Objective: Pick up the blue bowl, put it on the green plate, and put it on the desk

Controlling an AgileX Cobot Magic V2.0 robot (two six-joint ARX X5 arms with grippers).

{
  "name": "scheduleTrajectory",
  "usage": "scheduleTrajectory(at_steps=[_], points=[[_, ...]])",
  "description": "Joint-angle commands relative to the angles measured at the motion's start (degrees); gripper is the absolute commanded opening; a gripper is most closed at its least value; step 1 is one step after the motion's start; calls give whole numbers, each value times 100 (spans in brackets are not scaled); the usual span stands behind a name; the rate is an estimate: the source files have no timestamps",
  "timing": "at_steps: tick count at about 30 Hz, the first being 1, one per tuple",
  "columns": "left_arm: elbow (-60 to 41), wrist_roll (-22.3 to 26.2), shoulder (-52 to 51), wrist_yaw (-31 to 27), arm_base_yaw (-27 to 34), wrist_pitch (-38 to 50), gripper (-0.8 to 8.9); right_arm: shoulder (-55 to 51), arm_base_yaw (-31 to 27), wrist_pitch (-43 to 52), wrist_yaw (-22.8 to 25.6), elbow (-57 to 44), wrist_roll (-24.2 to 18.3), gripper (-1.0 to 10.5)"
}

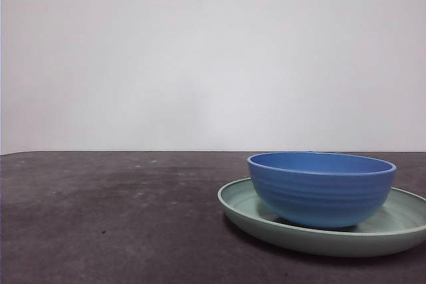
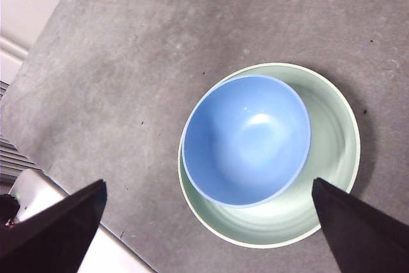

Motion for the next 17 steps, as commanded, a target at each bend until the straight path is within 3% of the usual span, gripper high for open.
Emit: scheduleTrajectory(at_steps=[1, 8, 17], points=[[-413, 133, -562, -15, 22, 90, 536, 37, 20, 44, -13, 92, -39, 515], [-2011, 72, -2063, -13, 37, 590, 535, 37, 20, 44, -15, 92, -39, 515], [-3851, -468, -3333, -9, 37, 1261, 535, 37, 20, 42, -13, 92, -42, 515]])
